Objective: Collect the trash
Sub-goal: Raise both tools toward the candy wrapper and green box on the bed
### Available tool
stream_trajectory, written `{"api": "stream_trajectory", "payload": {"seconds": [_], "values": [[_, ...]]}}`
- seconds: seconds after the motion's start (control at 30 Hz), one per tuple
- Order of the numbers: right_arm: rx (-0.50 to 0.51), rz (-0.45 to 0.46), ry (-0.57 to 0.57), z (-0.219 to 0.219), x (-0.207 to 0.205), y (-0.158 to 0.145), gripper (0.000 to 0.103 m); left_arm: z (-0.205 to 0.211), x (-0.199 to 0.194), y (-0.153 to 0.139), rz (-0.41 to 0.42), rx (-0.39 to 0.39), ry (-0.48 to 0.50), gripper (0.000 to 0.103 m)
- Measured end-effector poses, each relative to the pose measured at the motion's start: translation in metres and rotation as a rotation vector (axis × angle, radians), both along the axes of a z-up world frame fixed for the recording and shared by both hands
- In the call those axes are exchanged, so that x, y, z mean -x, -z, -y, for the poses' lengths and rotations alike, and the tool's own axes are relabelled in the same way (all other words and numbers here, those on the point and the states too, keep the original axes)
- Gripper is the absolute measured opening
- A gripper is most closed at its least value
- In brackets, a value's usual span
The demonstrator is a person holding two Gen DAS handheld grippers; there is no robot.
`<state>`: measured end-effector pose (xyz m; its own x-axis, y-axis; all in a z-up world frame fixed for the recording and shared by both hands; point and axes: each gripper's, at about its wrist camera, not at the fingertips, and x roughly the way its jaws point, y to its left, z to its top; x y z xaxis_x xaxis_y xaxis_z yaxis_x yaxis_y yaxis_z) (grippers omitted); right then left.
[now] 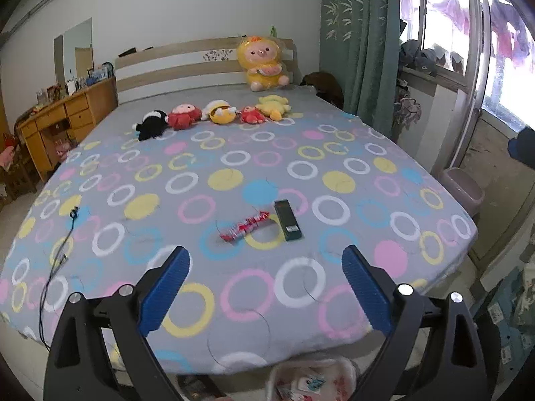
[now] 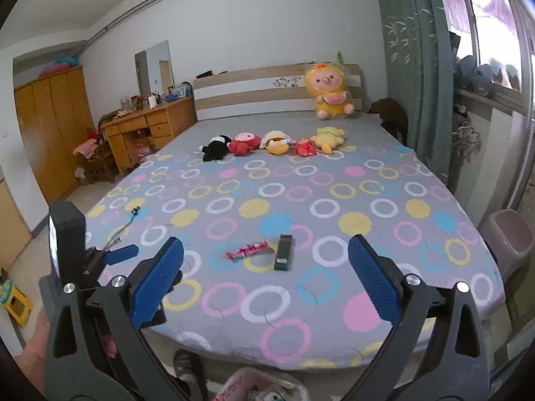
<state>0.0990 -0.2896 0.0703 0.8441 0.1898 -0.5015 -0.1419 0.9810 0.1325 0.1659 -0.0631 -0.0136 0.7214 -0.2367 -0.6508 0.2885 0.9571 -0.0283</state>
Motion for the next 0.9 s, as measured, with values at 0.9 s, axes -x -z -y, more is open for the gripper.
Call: {"api": "stream_trajectory", "payload": {"seconds": [0.9], "values": [[-0.008, -0.458, 0.119, -0.031, -0.268, 0.121, 0.096, 0.006, -0.206, 0.126, -0.194, -0.086, 0.130, 0.091]]}}
